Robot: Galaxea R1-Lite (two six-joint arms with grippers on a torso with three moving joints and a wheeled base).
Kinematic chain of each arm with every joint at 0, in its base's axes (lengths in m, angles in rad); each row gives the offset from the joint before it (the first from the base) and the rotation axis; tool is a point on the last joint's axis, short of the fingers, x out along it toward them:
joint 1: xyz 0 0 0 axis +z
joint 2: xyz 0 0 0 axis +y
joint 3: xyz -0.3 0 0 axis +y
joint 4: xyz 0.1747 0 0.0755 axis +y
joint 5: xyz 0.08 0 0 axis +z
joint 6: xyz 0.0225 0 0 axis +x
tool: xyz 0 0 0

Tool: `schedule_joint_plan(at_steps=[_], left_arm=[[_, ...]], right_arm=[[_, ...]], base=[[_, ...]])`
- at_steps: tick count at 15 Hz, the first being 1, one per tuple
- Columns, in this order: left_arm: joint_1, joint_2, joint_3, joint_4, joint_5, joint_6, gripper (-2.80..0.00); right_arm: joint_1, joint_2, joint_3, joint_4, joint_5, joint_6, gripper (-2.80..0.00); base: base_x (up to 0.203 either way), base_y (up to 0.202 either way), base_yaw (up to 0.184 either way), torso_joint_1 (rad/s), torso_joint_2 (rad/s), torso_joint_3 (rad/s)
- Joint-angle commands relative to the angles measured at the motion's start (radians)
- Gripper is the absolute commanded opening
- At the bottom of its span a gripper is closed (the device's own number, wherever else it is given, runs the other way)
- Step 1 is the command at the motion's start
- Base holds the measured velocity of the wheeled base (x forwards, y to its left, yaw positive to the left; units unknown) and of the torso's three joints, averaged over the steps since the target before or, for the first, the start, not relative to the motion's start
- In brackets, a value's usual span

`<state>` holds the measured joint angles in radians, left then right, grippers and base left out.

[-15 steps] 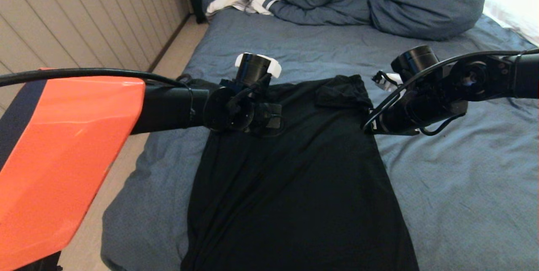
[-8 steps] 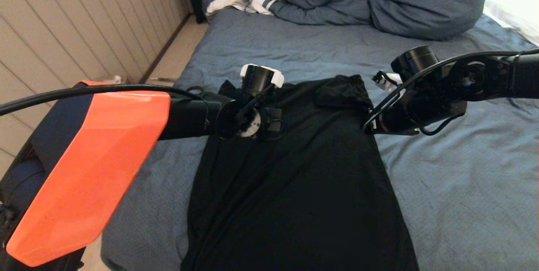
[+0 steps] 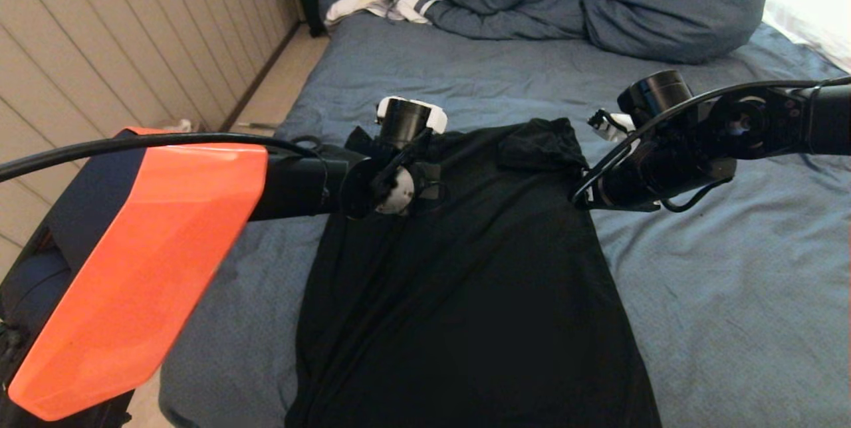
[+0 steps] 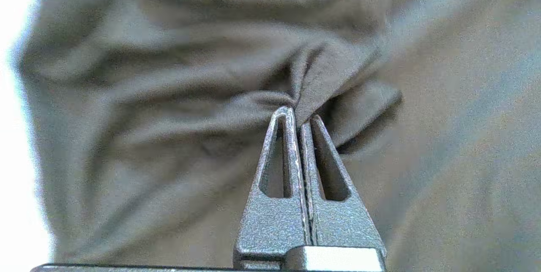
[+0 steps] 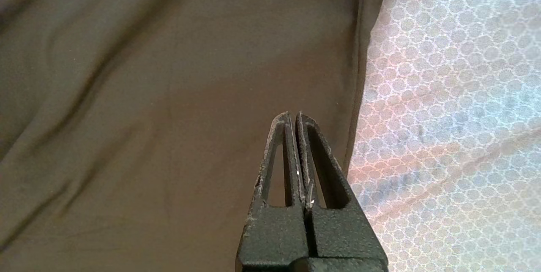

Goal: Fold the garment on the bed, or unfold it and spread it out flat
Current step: Unford the black T-shirt

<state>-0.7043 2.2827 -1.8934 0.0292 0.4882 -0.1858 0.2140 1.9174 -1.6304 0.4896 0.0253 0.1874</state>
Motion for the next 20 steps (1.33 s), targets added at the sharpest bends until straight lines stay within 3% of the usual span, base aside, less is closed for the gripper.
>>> schedule_joint_plan(at_steps=[1,5,11,15,20], left_arm=[[0.000,-0.018,0.000,-0.027,0.021,0.013,-2.80],[0.090,-0.099,0.000,-0.035,0.027,0.017,-2.80],[0.372,-0.185,0.008,-0.030,0.009,0.025,-2.80],[0.526,-0.217,0.028,-0.034,-0.049,0.019,-2.80],[0.569,-0.288,0.293,-0.080,-0.101,0.010,-2.80]], right_arm=[[-0.001,0.000,0.001,0.003,0.001,0.001,-2.80],[0.002,-0.002,0.004,0.003,0.001,0.001,-2.80],[0.005,-0.005,0.009,0.003,0.001,0.001,-2.80],[0.005,-0.003,0.011,0.003,0.001,0.001,-2.80],[0.005,0.000,0.012,0.003,0.001,0.001,-2.80]], base=[[0.000,0.000,0.000,0.000,0.00,0.000],[0.000,0.000,0.000,0.000,0.00,0.000],[0.000,0.000,0.000,0.000,0.00,0.000],[0.000,0.000,0.000,0.000,0.00,0.000],[0.000,0.000,0.000,0.000,0.00,0.000]])
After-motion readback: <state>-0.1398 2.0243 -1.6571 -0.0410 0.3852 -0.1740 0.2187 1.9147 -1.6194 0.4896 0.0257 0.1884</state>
